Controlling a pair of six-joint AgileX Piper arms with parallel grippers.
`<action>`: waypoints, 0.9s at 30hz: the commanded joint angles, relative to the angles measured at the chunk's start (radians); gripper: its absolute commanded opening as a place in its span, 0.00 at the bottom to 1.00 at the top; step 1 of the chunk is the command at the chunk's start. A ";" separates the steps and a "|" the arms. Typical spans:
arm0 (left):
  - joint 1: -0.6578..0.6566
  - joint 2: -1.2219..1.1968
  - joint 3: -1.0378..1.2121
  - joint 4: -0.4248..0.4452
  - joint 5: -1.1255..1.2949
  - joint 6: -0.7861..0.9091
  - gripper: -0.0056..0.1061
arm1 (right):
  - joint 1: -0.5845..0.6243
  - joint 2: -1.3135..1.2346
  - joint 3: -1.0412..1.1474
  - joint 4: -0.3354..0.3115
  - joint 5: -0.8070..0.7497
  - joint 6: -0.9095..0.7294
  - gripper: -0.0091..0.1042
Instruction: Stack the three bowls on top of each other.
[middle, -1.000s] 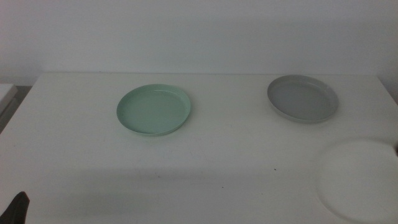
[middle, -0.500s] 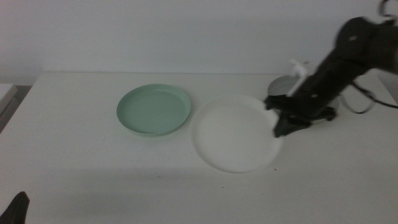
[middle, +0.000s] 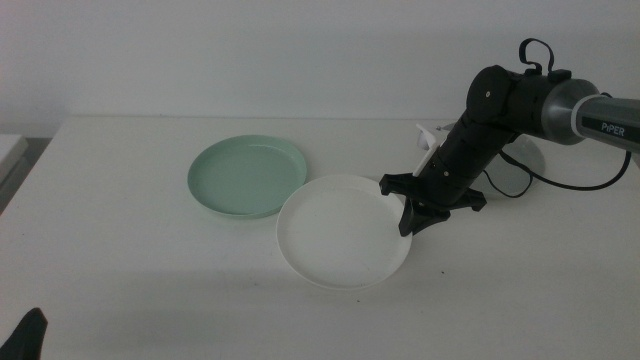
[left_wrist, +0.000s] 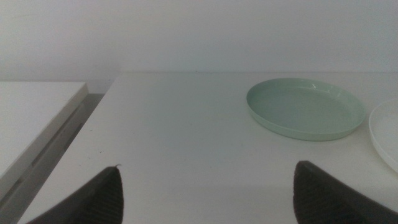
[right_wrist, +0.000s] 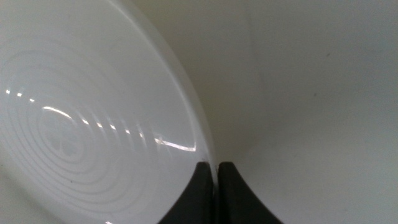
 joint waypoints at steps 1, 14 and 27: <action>-0.002 -0.003 0.000 0.001 -0.016 0.001 0.89 | 0.000 -0.002 -0.010 -0.012 -0.021 0.012 0.06; -0.002 -0.003 0.000 0.001 -0.016 0.001 0.89 | 0.000 0.004 -0.008 -0.044 -0.045 0.046 0.11; -0.002 -0.003 0.000 0.001 -0.016 0.001 0.89 | -0.007 -0.023 -0.063 -0.044 -0.023 0.042 0.69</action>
